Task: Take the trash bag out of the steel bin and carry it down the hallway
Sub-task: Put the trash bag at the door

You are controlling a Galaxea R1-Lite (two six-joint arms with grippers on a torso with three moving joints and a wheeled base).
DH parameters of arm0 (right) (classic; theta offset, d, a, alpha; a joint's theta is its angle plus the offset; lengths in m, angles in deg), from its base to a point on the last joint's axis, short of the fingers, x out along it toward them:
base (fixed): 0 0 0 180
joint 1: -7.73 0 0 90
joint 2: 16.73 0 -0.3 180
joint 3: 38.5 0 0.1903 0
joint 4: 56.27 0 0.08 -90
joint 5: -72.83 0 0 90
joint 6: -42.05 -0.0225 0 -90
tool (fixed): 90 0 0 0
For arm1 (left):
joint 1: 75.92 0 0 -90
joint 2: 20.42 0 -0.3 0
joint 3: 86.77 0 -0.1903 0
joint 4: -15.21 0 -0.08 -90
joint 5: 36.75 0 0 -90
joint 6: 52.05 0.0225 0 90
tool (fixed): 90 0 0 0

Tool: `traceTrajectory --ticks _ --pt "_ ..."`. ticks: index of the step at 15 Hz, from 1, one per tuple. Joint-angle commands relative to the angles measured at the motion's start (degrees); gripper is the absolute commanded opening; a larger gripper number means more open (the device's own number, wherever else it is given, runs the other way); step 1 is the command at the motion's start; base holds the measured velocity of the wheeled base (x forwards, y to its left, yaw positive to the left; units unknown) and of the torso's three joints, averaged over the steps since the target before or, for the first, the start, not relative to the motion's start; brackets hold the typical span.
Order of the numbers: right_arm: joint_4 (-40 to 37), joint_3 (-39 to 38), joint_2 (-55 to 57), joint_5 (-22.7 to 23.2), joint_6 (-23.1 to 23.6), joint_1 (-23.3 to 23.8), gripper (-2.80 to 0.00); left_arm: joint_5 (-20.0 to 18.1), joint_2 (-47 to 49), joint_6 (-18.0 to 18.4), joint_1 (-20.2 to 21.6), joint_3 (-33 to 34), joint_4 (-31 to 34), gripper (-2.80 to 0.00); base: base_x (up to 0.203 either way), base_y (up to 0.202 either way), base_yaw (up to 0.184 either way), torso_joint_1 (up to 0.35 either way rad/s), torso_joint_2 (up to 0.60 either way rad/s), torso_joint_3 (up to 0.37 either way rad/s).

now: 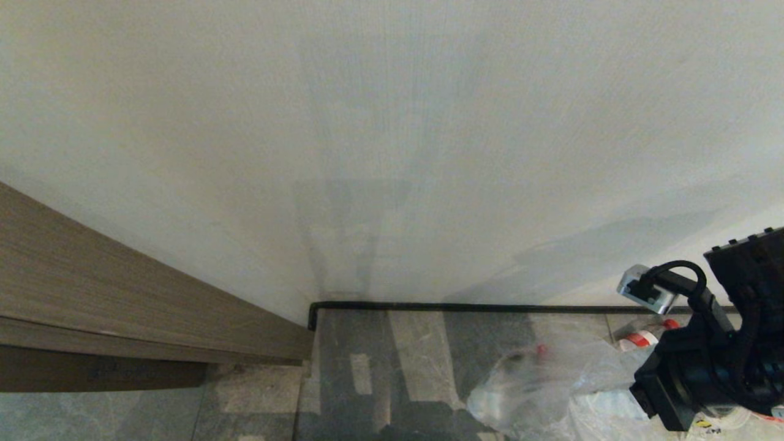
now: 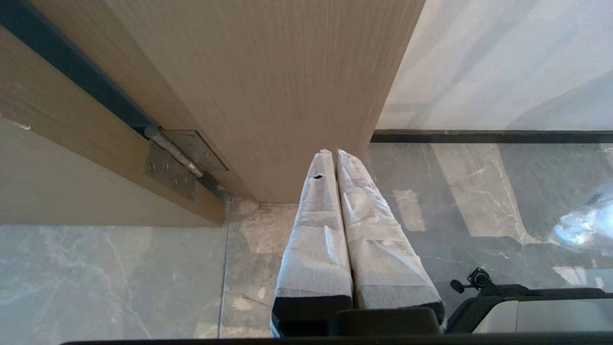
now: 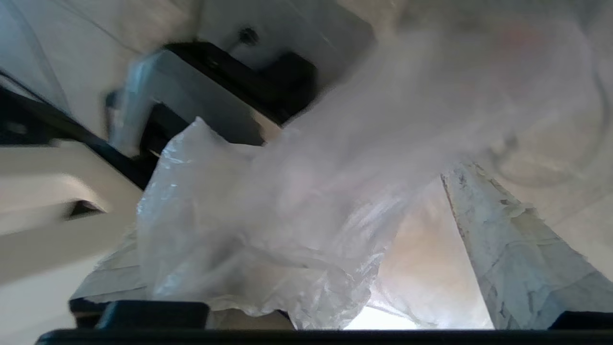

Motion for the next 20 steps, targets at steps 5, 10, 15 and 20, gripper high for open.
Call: traceTrajectory --ticks 5,10,15,20 --pt "2.63 3.5 0.65 -6.45 -5.3 -2.39 0.0 0.08 0.0 0.0 0.0 0.0 -0.03 -2.8 0.0 0.0 0.0 0.0 0.0 0.0" --pt "2.48 3.12 2.4 -11.03 -14.1 -2.87 0.0 -0.01 0.0 0.0 0.0 0.0 -0.03 -2.8 0.0 0.0 0.0 0.0 0.0 0.0" --pt "1.32 6.12 2.66 -15.38 -16.26 -6.05 0.0 0.04 0.0 0.0 0.0 0.0 0.02 -2.8 0.0 0.0 0.0 0.0 0.0 0.0" --pt "-1.36 10.89 3.73 -18.42 -23.86 -6.53 0.0 0.0 0.0 0.0 0.0 0.0 -0.02 -2.8 0.0 0.0 0.0 0.0 0.0 0.0"
